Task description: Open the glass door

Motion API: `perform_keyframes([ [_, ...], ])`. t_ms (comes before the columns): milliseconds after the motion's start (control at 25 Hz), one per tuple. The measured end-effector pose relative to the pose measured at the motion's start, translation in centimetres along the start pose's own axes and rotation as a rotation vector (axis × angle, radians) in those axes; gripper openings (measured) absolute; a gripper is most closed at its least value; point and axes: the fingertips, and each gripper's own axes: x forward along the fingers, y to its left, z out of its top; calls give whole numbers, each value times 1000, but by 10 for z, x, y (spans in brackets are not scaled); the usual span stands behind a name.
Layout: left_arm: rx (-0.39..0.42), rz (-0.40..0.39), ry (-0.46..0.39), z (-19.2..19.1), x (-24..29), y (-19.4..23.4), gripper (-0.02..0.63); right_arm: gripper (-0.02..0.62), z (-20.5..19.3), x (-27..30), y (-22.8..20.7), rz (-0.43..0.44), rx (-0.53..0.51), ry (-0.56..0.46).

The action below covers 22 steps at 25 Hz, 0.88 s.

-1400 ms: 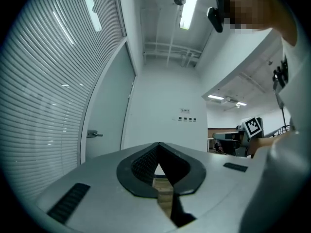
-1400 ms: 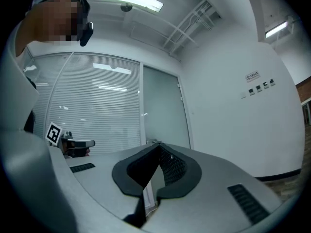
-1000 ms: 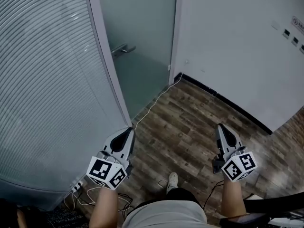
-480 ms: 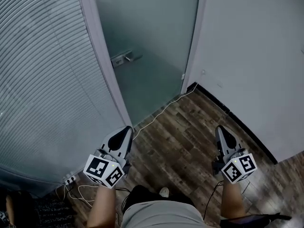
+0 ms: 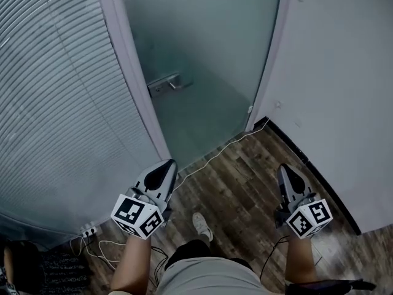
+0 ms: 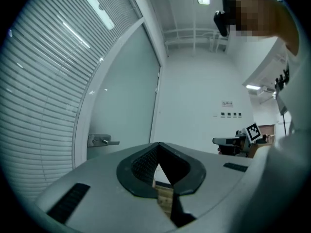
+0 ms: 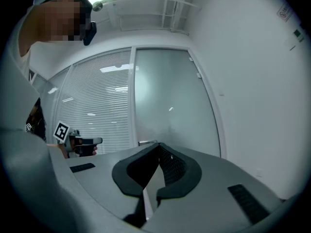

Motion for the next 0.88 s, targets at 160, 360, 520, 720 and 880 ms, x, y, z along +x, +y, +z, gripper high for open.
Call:
perform_keyframes([
  [160,-1,16,-13,10,35,25,0,2,2,54,-10,64,3,16],
  [360,31,58,-28,26,77,73,0,2,9,141,-12,163,-17,25],
  [520,25,87,-34,29,99,115,0,2,10,206,-10,219,-30,40],
  [720,23,135,-46,33,118,151,0,2,6,268,-5,317,-48,71],
  [880,26,197,-59,36,114,173,0,2,2,308,6,403,-56,84],
])
